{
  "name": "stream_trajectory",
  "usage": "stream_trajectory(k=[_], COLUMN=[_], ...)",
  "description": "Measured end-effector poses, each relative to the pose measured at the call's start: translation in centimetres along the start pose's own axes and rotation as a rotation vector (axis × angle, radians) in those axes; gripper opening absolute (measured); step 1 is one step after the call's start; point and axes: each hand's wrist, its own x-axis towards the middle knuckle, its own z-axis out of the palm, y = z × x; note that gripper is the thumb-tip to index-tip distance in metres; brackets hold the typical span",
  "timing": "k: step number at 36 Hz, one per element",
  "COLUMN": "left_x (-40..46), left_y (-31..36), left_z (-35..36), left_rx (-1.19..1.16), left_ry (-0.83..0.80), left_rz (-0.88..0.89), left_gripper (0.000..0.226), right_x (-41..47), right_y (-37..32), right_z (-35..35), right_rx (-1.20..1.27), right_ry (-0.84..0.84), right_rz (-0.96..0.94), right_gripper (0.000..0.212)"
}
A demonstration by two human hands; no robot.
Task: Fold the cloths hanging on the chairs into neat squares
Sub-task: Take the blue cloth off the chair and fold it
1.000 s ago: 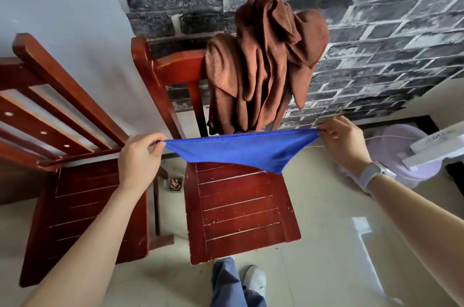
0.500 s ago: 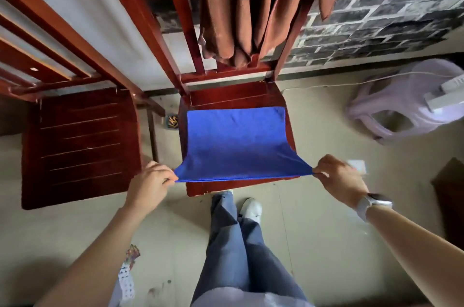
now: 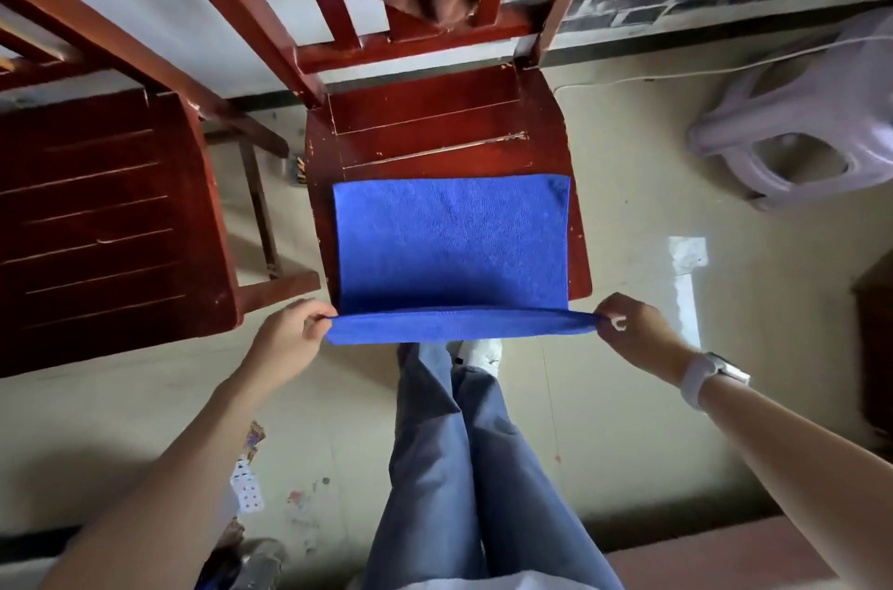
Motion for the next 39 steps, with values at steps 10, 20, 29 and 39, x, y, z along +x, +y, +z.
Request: stream_trajectory(k=[10,20,29,39], left_x=[8.0,14.5,17.2,17.7], left_y=[4.1,4.2,3.3,3.6], left_z=[-2.1,-1.7,-0.8,-0.6], left_rx=[-0.446,-0.431,-0.301,-0.063], left_ry=[0.226,0.327,0.388,0.581], left_rz=[-0.047,-0.021,-0.013,0.028], left_gripper=[0.019,0.021,0.018,0.019], right_x=[7.8,14.3,16.8,17.1], right_y=[-4.9,-6.4,-6.1,-6.2], right_z=[-1.8,-1.5,-0.9,-0.3], right_rx=[0.567,0.496,0.382,0.412], right_ry=[0.288,0.4,0.445,0.676], right_rz=[0.115,0.091,0.084,0.142], right_gripper=[0.011,0.021,0.022,0.028])
